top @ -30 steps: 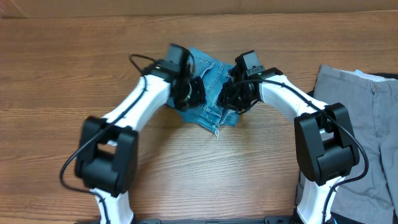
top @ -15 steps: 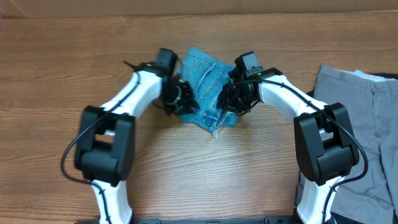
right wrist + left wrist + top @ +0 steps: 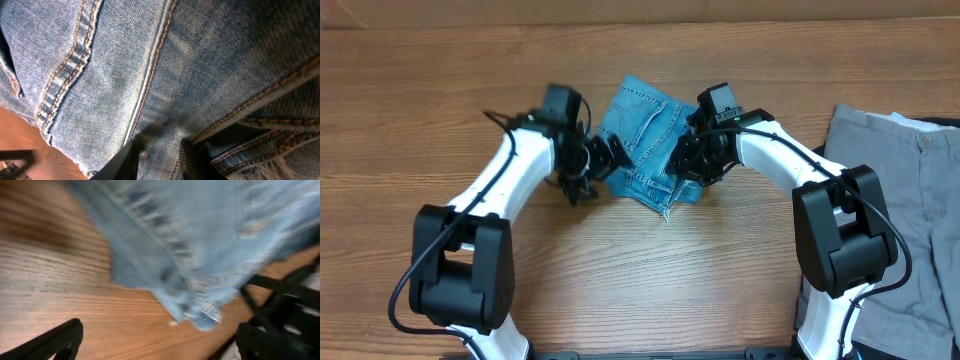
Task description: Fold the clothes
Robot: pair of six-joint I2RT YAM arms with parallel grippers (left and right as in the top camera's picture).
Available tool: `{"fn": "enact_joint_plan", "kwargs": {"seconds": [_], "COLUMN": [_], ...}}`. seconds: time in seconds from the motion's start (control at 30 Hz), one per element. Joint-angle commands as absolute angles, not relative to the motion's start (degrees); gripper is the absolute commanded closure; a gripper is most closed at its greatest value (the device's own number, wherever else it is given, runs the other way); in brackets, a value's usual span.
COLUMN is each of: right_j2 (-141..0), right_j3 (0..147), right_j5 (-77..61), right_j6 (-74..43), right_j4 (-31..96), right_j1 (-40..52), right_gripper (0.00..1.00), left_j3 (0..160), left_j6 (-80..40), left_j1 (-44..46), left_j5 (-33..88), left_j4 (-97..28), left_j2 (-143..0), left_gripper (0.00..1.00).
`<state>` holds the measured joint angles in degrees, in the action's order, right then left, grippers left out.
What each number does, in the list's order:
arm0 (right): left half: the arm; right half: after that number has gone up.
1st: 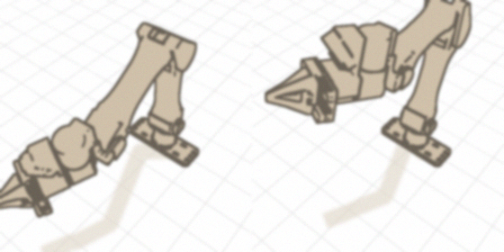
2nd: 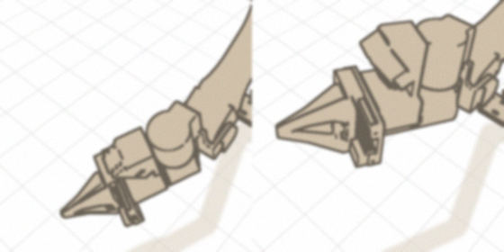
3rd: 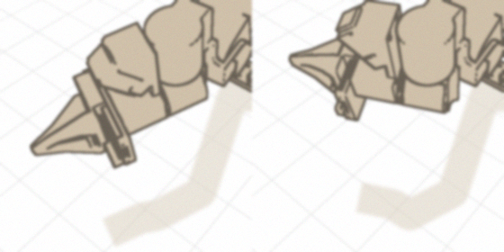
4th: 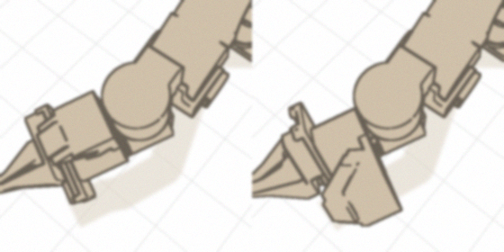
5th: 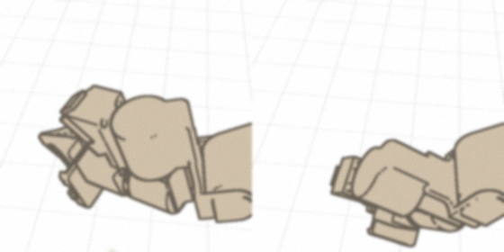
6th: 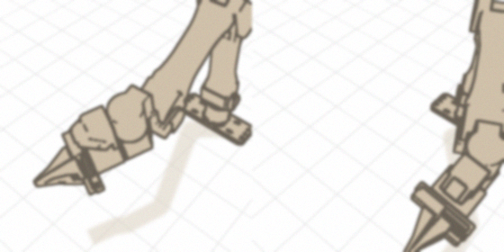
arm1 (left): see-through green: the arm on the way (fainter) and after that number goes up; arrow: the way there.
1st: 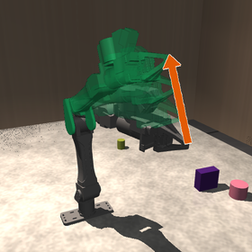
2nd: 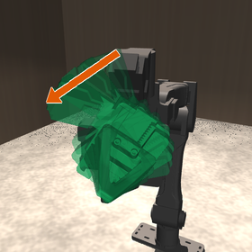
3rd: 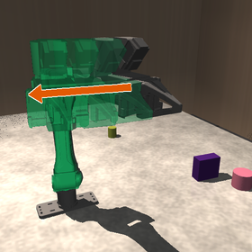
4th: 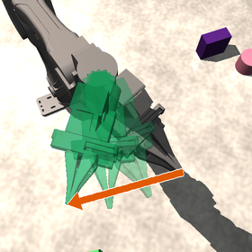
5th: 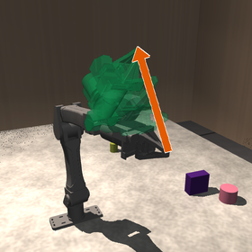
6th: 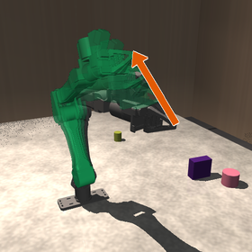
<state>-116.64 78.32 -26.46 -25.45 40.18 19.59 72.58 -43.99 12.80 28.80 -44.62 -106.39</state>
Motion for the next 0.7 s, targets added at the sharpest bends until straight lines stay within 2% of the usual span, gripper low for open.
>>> {"fn": "enact_joint_plan", "kwargs": {"seconds": [0.0, 0.2, 0.37, 0.53, 0.57, 0.67], "right_j2": [-117.8, -117.8, -117.8, -117.8, -117.8, -117.8], "right_j3": [78.0, 78.0, 78.0, 78.0, 78.0, 78.0], "right_j5": [-25.65, -25.65, -25.63, -25.65, -25.65, -25.65], "right_j6": [-25.32, -25.32, -25.32, -25.32, -25.34, -25.32], "right_j4": [40.4, 40.12, 40.14, 39.75, 39.72, 39.81], "right_j1": [19.86, 19.86, 19.86, 19.86, 19.86, 19.86], "right_gripper": [0.69, 0.69, 0.69, 0.69, 0.69, 0.69], "left_j3": [66.32, 60.47, 59.33, 59.33, 59.33, 59.33], "left_j6": [-50.57, -54.5, -59.0, -62.04, -62.17, -61.06], "left_j1": [13.08, 14.92, 17.93, 18.46, 18.44, 18.0], "left_j5": [28.73, 29.71, 24.43, 26.44, 26.63, 27.11], "left_j4": [-38.22, -24.56, -19.7, -15.33, -14.7, -14.72], "left_j2": [-106.83, -106.94, -109.3, -113.84, -114.93, -117.23], "left_gripper": [0.0, 0.0, 0.0, 0.0, 0.05, 0.35]}}
